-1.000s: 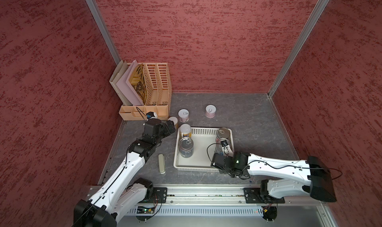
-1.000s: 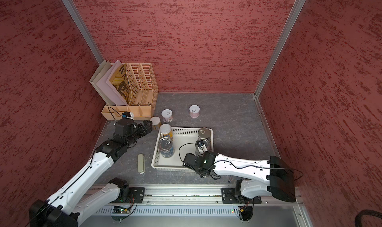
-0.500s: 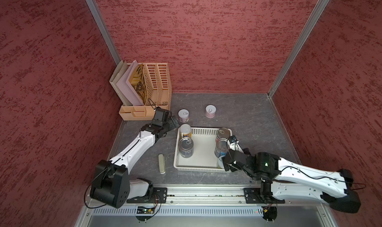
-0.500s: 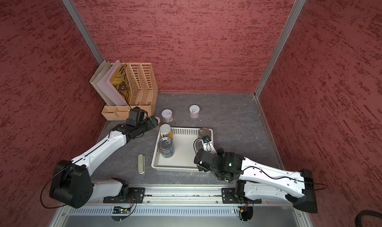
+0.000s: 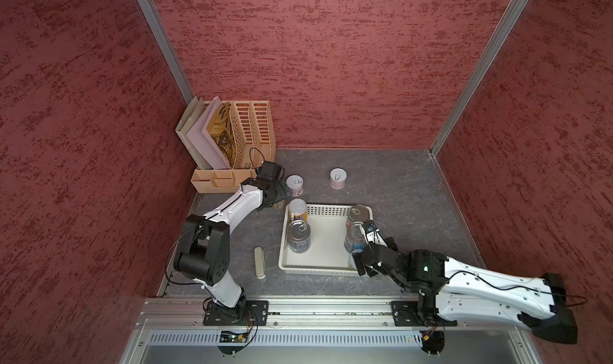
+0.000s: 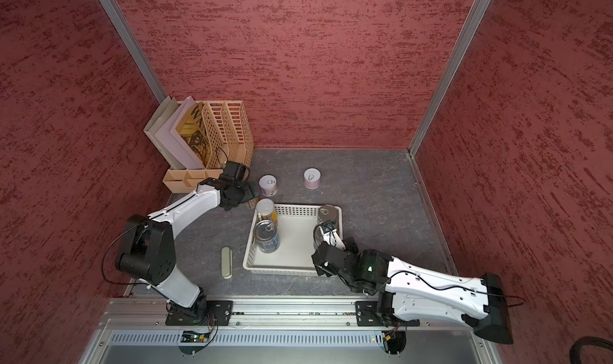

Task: Put the canned food in the basket
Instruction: Pick up the canned food from the center of the board.

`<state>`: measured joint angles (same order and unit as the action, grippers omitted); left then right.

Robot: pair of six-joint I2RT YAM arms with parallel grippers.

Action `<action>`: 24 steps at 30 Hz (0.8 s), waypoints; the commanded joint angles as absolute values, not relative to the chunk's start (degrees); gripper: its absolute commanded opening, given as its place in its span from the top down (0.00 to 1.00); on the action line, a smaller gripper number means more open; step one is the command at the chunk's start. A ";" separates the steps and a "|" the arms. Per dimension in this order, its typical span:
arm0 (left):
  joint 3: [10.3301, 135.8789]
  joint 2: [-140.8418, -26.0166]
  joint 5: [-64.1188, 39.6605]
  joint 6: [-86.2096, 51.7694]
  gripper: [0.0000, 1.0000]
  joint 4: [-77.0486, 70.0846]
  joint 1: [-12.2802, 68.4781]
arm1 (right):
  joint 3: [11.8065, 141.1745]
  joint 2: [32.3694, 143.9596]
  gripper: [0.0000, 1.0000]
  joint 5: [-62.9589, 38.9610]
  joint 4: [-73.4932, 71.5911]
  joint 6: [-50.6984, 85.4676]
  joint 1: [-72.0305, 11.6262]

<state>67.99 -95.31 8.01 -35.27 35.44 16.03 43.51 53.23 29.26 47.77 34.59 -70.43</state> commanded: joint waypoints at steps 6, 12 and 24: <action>73.31 -101.75 9.53 -32.89 0.00 38.86 16.06 | 40.61 52.06 0.01 30.33 44.06 34.27 -70.32; 76.33 -105.29 12.11 -30.75 0.00 39.49 17.06 | 40.36 52.38 0.02 30.15 43.88 34.44 -70.36; 78.90 -108.82 13.14 -27.54 0.00 39.01 16.70 | 39.86 53.25 0.02 30.15 43.77 34.98 -70.29</action>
<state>77.60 -108.73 12.08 -28.77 39.05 16.73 40.73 53.19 29.23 45.04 34.50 -70.41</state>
